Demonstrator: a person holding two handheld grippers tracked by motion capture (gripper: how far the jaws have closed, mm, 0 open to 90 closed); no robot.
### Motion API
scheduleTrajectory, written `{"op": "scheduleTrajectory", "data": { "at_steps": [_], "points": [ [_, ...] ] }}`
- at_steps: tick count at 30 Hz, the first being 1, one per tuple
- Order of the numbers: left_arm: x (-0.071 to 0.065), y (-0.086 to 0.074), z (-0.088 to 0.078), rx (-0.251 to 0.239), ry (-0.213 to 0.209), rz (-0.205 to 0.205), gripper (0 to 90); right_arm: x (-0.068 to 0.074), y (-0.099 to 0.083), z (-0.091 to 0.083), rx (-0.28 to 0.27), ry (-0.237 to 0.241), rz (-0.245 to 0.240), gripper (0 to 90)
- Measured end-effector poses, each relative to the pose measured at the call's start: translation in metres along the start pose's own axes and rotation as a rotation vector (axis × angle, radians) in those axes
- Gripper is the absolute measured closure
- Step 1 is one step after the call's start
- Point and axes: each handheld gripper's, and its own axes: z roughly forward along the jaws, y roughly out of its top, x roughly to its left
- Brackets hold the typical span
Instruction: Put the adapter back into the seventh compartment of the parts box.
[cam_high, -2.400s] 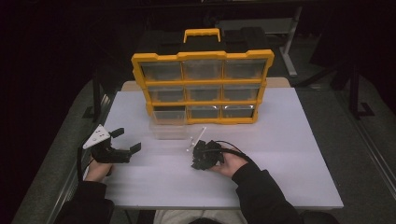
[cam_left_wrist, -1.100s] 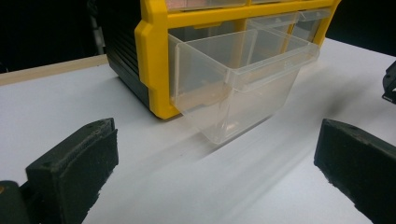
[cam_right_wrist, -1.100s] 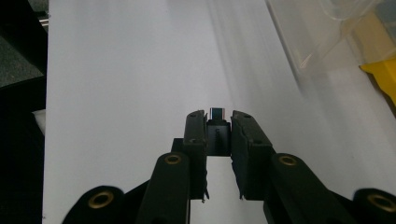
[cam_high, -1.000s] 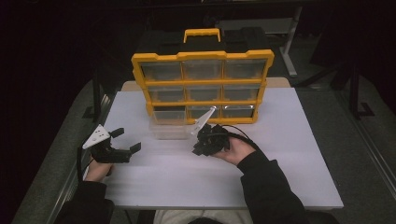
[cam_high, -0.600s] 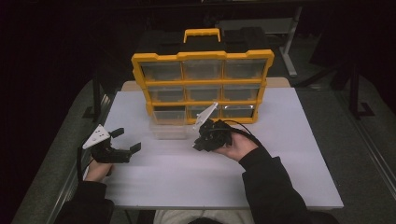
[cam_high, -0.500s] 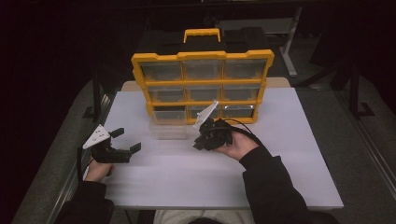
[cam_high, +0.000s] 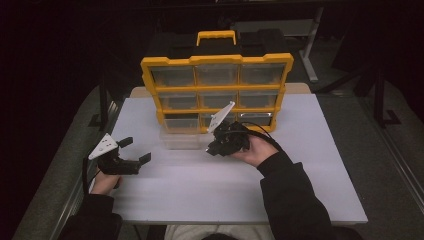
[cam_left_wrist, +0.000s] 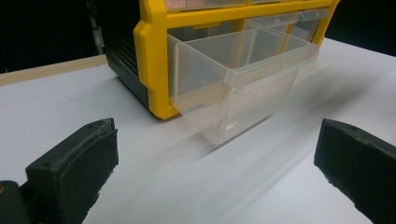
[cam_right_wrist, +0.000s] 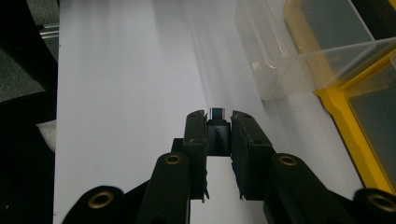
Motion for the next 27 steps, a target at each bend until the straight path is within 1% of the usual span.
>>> {"op": "scheduleTrajectory", "data": {
  "at_steps": [3, 10, 14, 27],
  "points": [
    [0.000, 0.000, 0.000, 0.001, -0.001, 0.000, 0.0, -0.003, 0.002, 0.001, 0.007, -0.005, -0.002, 75.1],
    [0.000, 0.000, 0.000, 0.000, -0.001, 0.000, 0.0, -0.007, 0.008, 0.001, 0.003, -0.007, -0.004, 75.1],
    [0.000, 0.000, 0.000, 0.002, -0.001, 0.001, 0.0, -0.010, 0.010, -0.001, 0.002, -0.009, 0.003, 75.1],
    [0.000, 0.000, 0.000, 0.002, -0.001, 0.000, 0.0, -0.016, 0.019, -0.007, 0.001, -0.023, -0.004, 75.1]
  ]
}}
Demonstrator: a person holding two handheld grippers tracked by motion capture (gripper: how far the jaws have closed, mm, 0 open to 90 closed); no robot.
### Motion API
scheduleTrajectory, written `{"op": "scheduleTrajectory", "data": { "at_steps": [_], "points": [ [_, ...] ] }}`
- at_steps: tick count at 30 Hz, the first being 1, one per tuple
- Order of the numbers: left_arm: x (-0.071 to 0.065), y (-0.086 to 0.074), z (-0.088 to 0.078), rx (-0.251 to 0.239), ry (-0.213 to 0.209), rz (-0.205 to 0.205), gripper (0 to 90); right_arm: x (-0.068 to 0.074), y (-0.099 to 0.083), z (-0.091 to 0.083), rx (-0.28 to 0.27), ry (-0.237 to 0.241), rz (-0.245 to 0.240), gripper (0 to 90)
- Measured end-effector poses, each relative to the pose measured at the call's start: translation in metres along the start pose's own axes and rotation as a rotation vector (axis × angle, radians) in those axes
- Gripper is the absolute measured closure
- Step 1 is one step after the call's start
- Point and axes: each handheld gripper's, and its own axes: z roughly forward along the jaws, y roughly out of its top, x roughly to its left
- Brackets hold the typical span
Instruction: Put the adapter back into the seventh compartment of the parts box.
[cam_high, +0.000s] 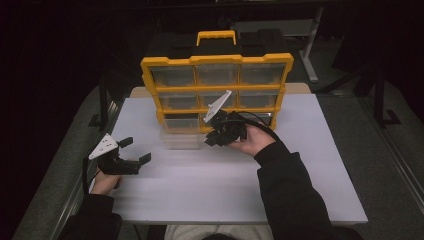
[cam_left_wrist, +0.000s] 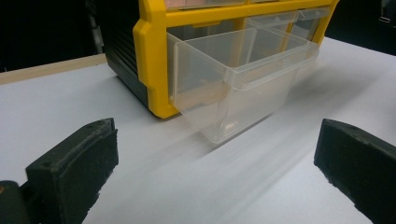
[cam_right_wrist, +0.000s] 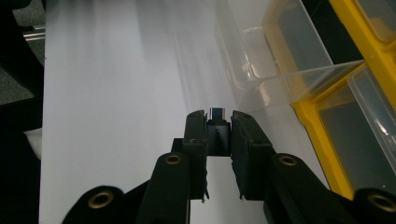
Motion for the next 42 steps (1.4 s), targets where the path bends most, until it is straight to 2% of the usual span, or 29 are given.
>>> {"op": "scheduleTrajectory", "data": {
  "at_steps": [22, 30, 38, 42],
  "points": [
    [0.000, 0.000, 0.000, 0.002, 0.000, 0.001, 0.0, -0.012, 0.017, -0.005, 0.002, -0.019, -0.005, 75.1],
    [0.000, 0.000, 0.000, 0.002, 0.000, -0.001, 0.0, -0.019, 0.034, -0.008, -0.015, -0.019, -0.015, 75.1],
    [0.000, 0.000, 0.000, 0.000, -0.002, -0.001, 0.0, -0.024, 0.048, -0.006, -0.003, -0.027, -0.035, 75.1],
    [0.000, 0.000, 0.000, 0.000, -0.001, -0.001, 0.0, -0.027, 0.054, -0.004, 0.008, -0.034, -0.029, 75.1]
  ]
}}
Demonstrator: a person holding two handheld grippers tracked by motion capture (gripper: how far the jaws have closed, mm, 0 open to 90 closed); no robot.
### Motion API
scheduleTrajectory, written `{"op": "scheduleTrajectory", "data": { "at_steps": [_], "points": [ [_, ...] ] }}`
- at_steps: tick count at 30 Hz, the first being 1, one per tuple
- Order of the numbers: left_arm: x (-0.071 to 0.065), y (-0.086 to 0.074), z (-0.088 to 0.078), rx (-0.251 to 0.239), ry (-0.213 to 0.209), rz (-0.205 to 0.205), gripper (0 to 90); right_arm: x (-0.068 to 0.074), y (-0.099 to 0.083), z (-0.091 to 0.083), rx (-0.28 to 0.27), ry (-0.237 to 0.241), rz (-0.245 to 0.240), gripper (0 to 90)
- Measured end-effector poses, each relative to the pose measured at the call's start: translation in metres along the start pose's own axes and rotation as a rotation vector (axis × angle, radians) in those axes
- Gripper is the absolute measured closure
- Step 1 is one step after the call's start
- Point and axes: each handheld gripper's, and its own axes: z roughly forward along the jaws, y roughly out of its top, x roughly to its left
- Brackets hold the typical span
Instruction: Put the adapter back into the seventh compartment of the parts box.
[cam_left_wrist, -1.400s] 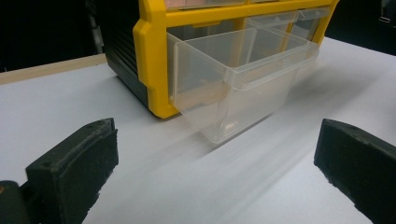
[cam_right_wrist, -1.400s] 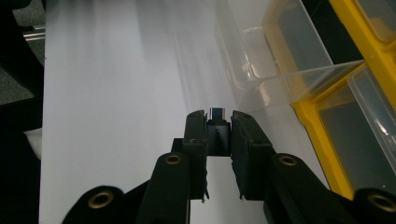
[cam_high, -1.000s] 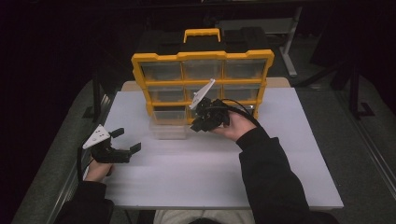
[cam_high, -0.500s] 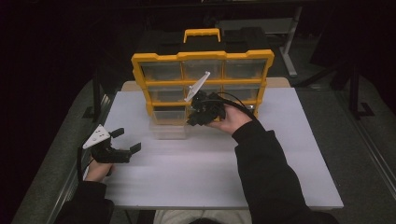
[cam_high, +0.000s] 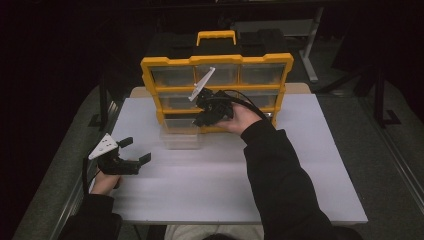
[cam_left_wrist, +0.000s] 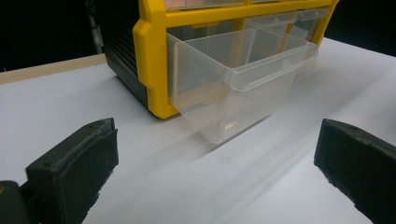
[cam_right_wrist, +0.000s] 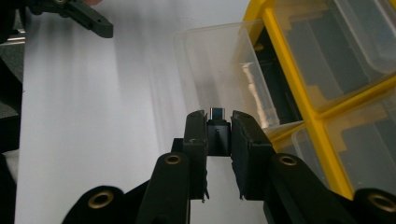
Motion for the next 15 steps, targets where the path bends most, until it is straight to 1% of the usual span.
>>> {"op": "scheduleTrajectory", "data": {
  "at_steps": [8, 15],
  "points": [
    [0.000, 0.000, 0.000, -0.002, 0.001, -0.002, 0.0, -0.006, 0.015, 0.003, 0.008, -0.004, 0.000, 75.1],
    [0.000, 0.000, 0.000, -0.002, 0.001, -0.001, 0.0, -0.010, 0.024, 0.014, 0.006, -0.004, -0.012, 75.1]
  ]
}}
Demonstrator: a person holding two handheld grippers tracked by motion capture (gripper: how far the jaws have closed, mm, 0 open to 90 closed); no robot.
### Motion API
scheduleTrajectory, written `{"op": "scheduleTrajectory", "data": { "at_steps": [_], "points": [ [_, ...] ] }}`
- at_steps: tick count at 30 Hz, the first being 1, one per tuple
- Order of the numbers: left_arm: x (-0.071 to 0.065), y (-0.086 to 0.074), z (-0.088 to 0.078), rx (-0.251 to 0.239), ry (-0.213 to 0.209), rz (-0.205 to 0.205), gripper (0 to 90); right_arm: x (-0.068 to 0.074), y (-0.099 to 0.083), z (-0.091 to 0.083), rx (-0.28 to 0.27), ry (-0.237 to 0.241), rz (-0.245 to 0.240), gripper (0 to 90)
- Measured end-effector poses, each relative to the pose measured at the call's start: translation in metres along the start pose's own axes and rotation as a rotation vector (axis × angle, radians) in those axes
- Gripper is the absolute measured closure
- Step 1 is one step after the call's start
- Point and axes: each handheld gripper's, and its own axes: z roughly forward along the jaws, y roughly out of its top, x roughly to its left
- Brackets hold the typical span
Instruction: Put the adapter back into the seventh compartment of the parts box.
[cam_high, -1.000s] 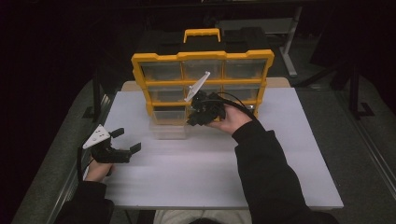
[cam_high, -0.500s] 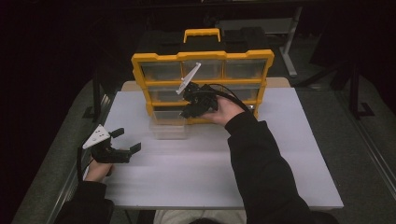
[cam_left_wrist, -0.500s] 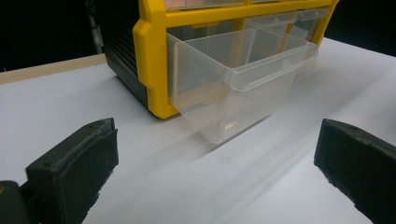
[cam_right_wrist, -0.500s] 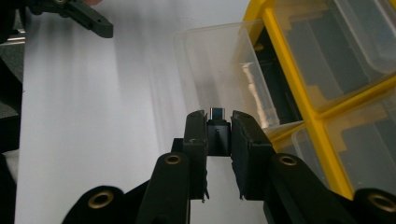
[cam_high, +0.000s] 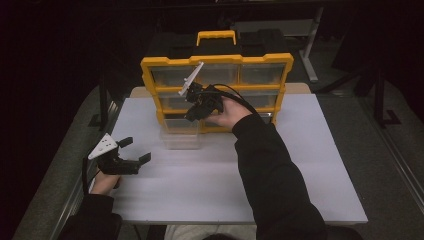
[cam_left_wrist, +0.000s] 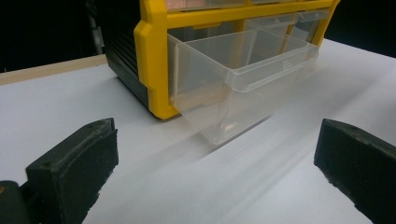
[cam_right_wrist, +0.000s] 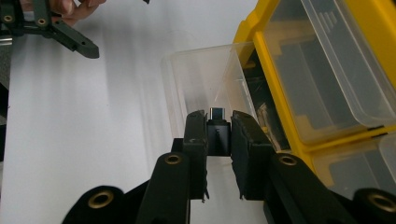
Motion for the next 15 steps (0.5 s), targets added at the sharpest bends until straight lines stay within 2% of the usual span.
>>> {"op": "scheduleTrajectory", "data": {
  "at_steps": [3, 15],
  "points": [
    [0.000, 0.000, 0.000, 0.000, -0.001, 0.000, 0.0, -0.002, 0.000, 0.005, 0.007, 0.004, 0.015, 75.1],
    [0.000, 0.000, 0.000, -0.001, -0.001, -0.001, 0.0, -0.010, -0.001, 0.028, 0.030, 0.020, 0.023, 75.1]
  ]
}}
